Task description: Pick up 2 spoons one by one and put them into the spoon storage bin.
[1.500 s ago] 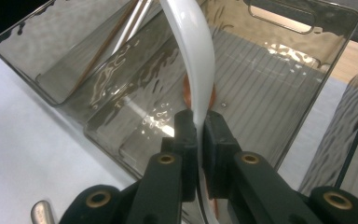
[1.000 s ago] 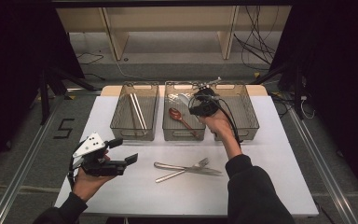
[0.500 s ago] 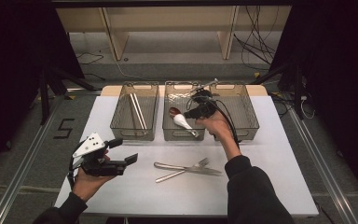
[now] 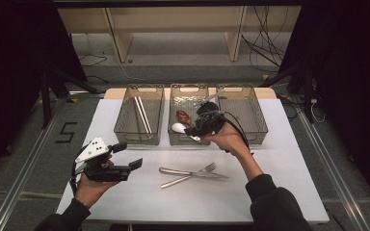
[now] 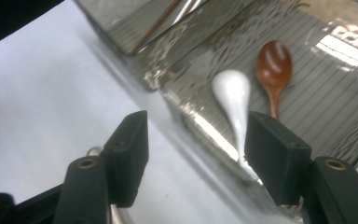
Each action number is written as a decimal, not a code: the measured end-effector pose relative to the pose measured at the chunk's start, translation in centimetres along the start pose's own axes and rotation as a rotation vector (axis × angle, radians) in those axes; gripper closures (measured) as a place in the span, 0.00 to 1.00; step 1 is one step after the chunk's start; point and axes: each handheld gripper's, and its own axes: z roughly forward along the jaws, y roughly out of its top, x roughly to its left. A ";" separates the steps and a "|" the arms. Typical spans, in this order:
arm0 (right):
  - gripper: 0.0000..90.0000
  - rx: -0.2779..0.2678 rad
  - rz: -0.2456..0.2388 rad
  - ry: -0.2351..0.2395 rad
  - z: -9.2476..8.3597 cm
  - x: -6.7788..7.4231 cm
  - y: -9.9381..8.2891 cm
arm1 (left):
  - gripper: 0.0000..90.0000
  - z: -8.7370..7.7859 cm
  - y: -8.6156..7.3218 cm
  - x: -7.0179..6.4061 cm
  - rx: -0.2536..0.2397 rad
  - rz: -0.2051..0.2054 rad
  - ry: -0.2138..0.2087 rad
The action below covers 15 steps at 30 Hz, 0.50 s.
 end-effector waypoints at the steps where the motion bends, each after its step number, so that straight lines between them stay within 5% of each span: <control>1: 0.43 0.002 -0.008 0.010 -0.1 0.3 -0.4 | 0.17 0.0 0.0 0.0 0.001 0.000 0.000; 15: 0.38 0.011 -0.066 0.047 -0.6 2.4 -3.3 | 0.17 0.0 0.0 0.0 0.000 -0.001 0.001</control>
